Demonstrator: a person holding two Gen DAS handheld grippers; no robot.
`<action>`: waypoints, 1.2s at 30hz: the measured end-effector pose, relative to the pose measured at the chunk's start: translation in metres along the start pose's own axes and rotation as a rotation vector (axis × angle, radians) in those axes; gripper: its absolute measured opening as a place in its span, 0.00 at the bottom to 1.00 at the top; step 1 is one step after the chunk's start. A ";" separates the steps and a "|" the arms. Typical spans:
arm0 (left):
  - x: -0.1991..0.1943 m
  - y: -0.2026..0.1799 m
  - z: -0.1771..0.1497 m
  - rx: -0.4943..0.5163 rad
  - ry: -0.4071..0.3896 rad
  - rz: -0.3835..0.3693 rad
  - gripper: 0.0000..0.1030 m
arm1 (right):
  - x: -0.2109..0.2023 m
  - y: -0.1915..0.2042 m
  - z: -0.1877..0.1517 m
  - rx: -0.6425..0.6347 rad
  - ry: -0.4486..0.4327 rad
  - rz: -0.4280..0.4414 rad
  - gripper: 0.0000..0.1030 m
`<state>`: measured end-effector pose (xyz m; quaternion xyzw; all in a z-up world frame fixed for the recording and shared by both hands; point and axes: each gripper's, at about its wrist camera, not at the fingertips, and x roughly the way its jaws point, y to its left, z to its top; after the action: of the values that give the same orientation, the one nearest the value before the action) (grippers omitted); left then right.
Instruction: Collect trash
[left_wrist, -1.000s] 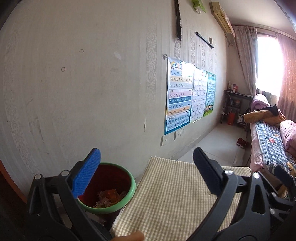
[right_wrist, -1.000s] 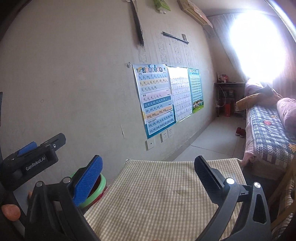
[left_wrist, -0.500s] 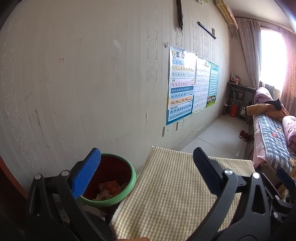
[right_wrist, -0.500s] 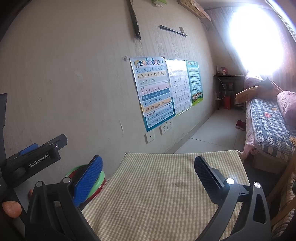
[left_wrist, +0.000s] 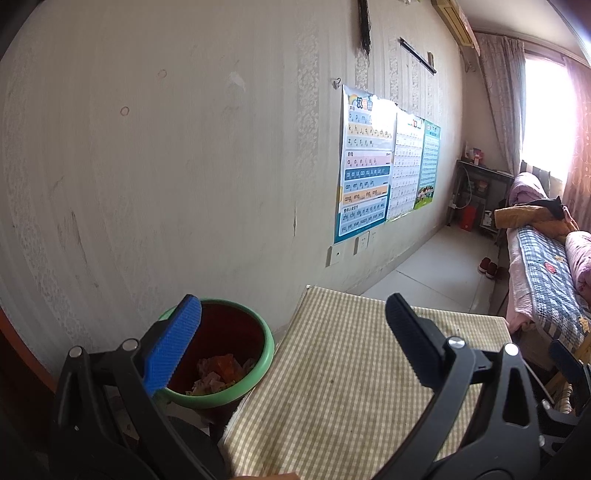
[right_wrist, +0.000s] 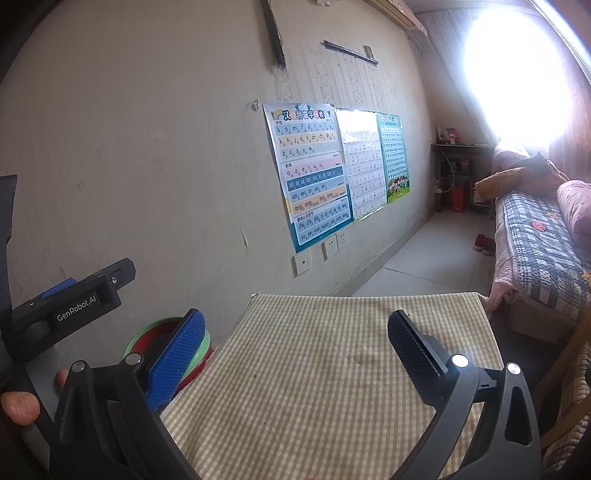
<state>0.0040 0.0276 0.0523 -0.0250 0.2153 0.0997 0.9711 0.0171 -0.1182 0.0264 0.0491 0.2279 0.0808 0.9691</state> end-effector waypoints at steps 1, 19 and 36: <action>0.000 0.000 0.000 0.000 0.001 0.000 0.95 | 0.000 0.001 0.000 -0.002 0.002 0.002 0.93; 0.013 0.003 -0.006 -0.011 0.042 0.001 0.95 | 0.012 0.003 -0.008 -0.019 0.059 0.016 0.93; 0.034 0.015 -0.024 -0.028 0.129 0.010 0.95 | 0.052 -0.042 -0.037 0.026 0.219 -0.082 0.93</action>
<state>0.0214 0.0463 0.0166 -0.0440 0.2762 0.1057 0.9543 0.0517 -0.1480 -0.0346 0.0434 0.3351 0.0429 0.9402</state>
